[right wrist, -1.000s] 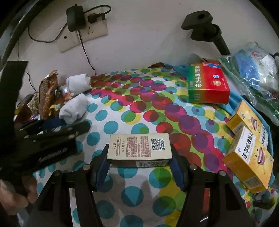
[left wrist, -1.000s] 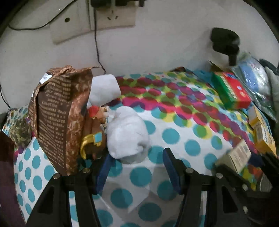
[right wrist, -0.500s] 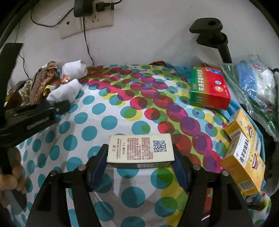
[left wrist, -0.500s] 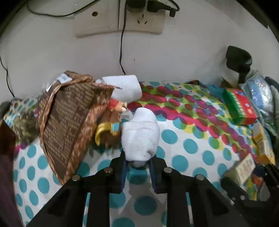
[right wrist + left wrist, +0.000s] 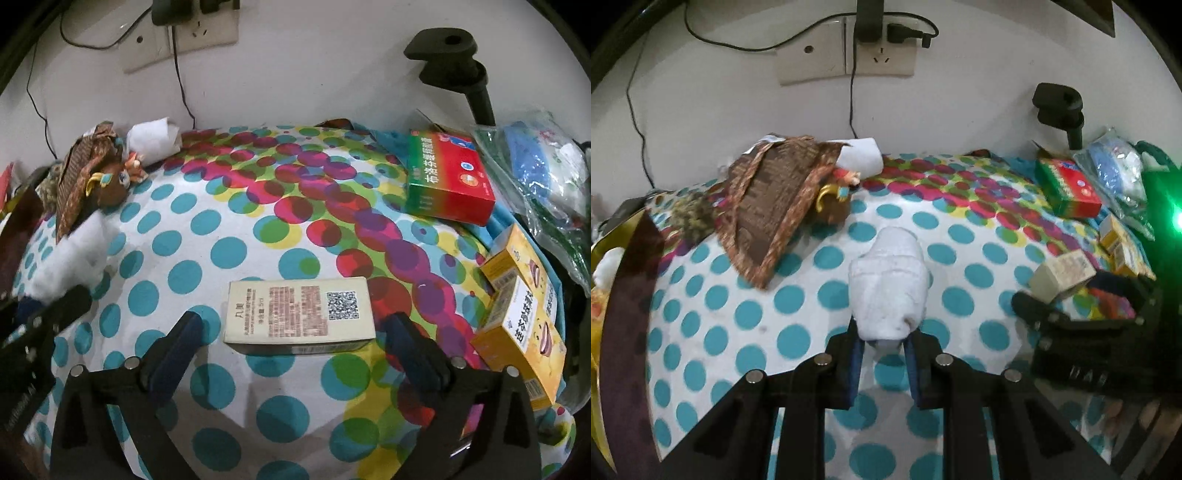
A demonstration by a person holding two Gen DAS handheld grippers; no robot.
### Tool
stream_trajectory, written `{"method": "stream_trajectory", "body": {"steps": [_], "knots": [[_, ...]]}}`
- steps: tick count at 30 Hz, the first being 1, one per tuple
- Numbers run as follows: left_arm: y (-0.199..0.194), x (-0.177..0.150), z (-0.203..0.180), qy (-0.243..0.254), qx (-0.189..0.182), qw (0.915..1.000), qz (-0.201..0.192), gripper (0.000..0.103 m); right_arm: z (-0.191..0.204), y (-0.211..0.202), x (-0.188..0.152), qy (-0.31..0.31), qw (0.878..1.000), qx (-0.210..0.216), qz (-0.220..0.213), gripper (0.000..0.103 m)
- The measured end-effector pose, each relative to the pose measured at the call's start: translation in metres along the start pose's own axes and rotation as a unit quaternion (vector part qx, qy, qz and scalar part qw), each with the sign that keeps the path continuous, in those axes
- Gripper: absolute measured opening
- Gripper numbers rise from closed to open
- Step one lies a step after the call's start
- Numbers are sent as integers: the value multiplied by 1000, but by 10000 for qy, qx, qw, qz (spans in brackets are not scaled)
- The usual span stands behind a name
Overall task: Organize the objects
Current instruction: 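Grasp the white sock bundle beside the figurine with the left gripper, then lower the sock bundle into the gold tray and open the left gripper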
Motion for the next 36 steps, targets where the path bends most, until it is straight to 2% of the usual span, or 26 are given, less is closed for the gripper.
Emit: {"method": "stream_trajectory", "body": {"steps": [6, 10, 16, 17, 19, 20, 22, 26, 36], "knots": [[-4, -7, 14, -391, -42, 9992, -85, 21, -2, 3, -1, -10, 10000, -68, 45, 103], [1, -7, 20, -582, -66, 9983, 23, 21, -1, 2, -1, 10, 9999, -90, 46, 103], [3, -7, 25, -802, -296, 9963, 83, 21, -3, 3, -3, 124, 9998, -170, 63, 103], [3, -7, 26, -859, -358, 9956, 87, 21, -3, 3, -3, 149, 9997, -197, 61, 100], [3, -7, 28, -940, -445, 9945, 94, 21, 1, -1, -1, 98, 9998, -191, -59, 70], [3, -7, 29, -968, -458, 9942, 91, 21, 6, -6, 2, -22, 9996, -201, -198, 58], [3, -6, 28, -940, -409, 9947, 88, 21, 11, -8, 2, -135, 9993, -303, -180, 58], [4, -6, 26, -844, -300, 9959, 81, 21, 10, -9, 1, -12, 9997, -158, -183, 58], [4, -6, 28, -842, -180, 9963, 58, 21, 9, -6, -1, -21, 9997, -172, -184, 59]]}}
Point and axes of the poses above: each gripper's, at about its wrist camera, not at the fingertips, and y roughly the way its jaws point, z to its left, x to its top, the point moved 9 cm from there along y, roughly the way its jaws point, and after that the axes turned 12 degrees about -y, right-handed, at the moved point
